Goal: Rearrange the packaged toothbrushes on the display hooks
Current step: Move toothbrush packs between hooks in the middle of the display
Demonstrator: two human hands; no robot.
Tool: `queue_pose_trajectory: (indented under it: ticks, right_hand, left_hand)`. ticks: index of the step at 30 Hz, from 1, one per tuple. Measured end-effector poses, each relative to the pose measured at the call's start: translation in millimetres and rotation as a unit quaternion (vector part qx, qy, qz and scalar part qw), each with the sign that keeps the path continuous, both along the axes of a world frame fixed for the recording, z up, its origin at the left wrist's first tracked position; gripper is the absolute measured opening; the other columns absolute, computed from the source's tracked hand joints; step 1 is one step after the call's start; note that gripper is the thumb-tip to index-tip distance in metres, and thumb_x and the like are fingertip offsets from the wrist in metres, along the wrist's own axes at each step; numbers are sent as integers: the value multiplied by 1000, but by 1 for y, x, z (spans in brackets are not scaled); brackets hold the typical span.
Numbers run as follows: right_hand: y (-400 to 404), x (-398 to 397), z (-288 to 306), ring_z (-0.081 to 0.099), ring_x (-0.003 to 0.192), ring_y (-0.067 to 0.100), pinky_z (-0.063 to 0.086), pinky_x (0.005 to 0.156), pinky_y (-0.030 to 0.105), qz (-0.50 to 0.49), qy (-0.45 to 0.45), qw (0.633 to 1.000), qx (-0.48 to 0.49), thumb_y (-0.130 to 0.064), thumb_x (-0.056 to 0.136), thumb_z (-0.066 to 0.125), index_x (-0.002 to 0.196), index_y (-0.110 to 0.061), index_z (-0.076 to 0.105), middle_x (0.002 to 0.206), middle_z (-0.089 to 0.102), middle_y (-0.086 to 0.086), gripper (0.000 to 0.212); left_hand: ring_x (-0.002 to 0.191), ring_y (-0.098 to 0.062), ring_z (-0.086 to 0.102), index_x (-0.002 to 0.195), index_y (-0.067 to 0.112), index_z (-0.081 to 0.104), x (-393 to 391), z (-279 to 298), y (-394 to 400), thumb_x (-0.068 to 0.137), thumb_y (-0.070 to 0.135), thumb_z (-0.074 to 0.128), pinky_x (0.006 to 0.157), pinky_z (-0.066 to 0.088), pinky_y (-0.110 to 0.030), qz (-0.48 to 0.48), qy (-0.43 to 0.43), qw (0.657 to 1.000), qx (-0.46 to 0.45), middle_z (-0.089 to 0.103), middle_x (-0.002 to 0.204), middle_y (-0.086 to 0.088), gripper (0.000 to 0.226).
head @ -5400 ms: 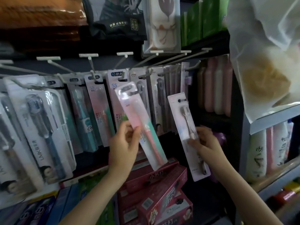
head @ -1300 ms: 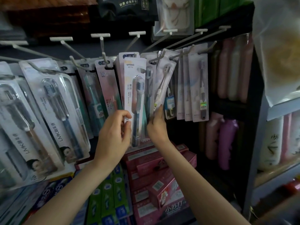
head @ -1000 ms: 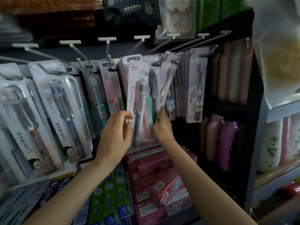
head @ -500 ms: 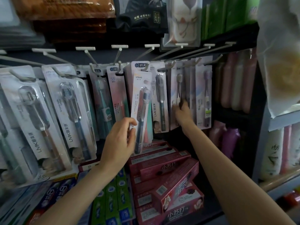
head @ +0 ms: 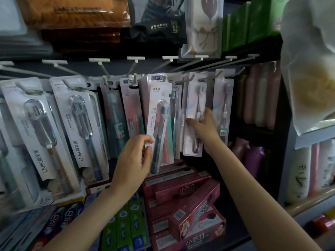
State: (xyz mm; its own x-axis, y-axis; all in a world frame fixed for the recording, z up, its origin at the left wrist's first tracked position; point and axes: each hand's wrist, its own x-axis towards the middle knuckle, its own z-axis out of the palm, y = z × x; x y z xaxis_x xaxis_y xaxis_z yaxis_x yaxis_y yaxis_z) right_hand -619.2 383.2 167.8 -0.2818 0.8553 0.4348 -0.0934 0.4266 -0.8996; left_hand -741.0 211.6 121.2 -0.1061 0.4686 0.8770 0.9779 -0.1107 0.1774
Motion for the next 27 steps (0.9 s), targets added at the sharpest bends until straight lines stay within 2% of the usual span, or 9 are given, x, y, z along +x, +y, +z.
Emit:
queue_pose_trajectory:
  ticks: [2, 4, 7, 10, 16, 20, 22, 24, 27]
  right_hand:
    - [-4, 16, 6, 42, 123, 21, 36, 96, 28, 3, -26, 1000, 8, -14, 88, 60, 144, -12, 20, 142, 36, 4, 69]
    - [-4, 38, 11, 48, 113, 22, 40, 90, 30, -5, -63, 997, 33, -13, 87, 60, 137, -10, 29, 135, 44, 7, 58]
    - [-2, 70, 14, 51, 100, 17, 43, 74, 22, -19, -99, 992, 69, -12, 86, 61, 128, -7, 37, 107, 53, -3, 48]
    - [-3, 90, 15, 50, 87, 16, 38, 60, 20, -58, -129, 985, 100, -13, 84, 63, 110, -12, 42, 86, 48, -8, 34]
    - [5, 83, 4, 56, 100, 22, 46, 85, 34, -44, -144, 986, 74, -12, 82, 67, 112, -13, 42, 105, 55, 5, 39]
    - [4, 71, -11, 54, 110, 26, 47, 93, 41, -69, -133, 988, 45, -22, 78, 72, 134, -9, 34, 123, 51, 11, 69]
    - [-7, 65, -14, 50, 110, 27, 45, 92, 37, -155, -101, 978, 96, -24, 78, 72, 136, -7, 33, 126, 45, 15, 72]
    - [-29, 58, -14, 47, 111, 26, 39, 91, 28, -233, -58, 949, 202, -18, 82, 67, 131, -4, 39, 124, 43, 16, 58]
    - [-51, 32, -5, 53, 103, 24, 32, 84, 13, -188, -40, 922, 336, 0, 88, 52, 120, 3, 50, 114, 53, 17, 32]
  left_hand:
    - [73, 8, 47, 100, 14, 52, 1, 0, -1, 90, 6, 54, 68, 34, -2, -5, 5, 1000, 3, 39, 80, 25, 13]
    - [75, 10, 47, 100, 14, 52, 2, 0, -2, 89, 5, 54, 69, 35, -2, -8, 11, 1000, 7, 38, 80, 25, 14]
    - [71, 3, 46, 100, 15, 51, 4, -1, -1, 89, 5, 55, 69, 36, -3, -11, 5, 1000, 14, 39, 81, 25, 15]
    - [73, -2, 44, 100, 13, 52, 6, -2, 1, 88, 3, 55, 70, 36, -4, -12, 1, 1000, 16, 40, 84, 19, 15]
    - [75, 1, 43, 101, 13, 53, 8, -2, 3, 89, 3, 55, 72, 35, -1, -19, 5, 1000, 12, 40, 86, 18, 15]
    - [73, 7, 47, 100, 14, 53, 7, -2, 2, 89, 4, 55, 70, 35, -1, -19, 3, 1000, 10, 37, 84, 28, 15]
    - [73, 6, 48, 100, 14, 52, 5, -2, 2, 89, 4, 55, 70, 35, -1, -17, 3, 1000, 9, 37, 84, 29, 16]
    - [74, 6, 46, 101, 15, 51, 3, -3, 2, 88, 4, 55, 72, 34, -1, -17, 9, 1000, 6, 37, 85, 29, 17]
    - [77, 10, 46, 101, 16, 51, 1, -3, 3, 89, 5, 54, 72, 34, -1, -14, 9, 1000, 4, 37, 87, 29, 16]
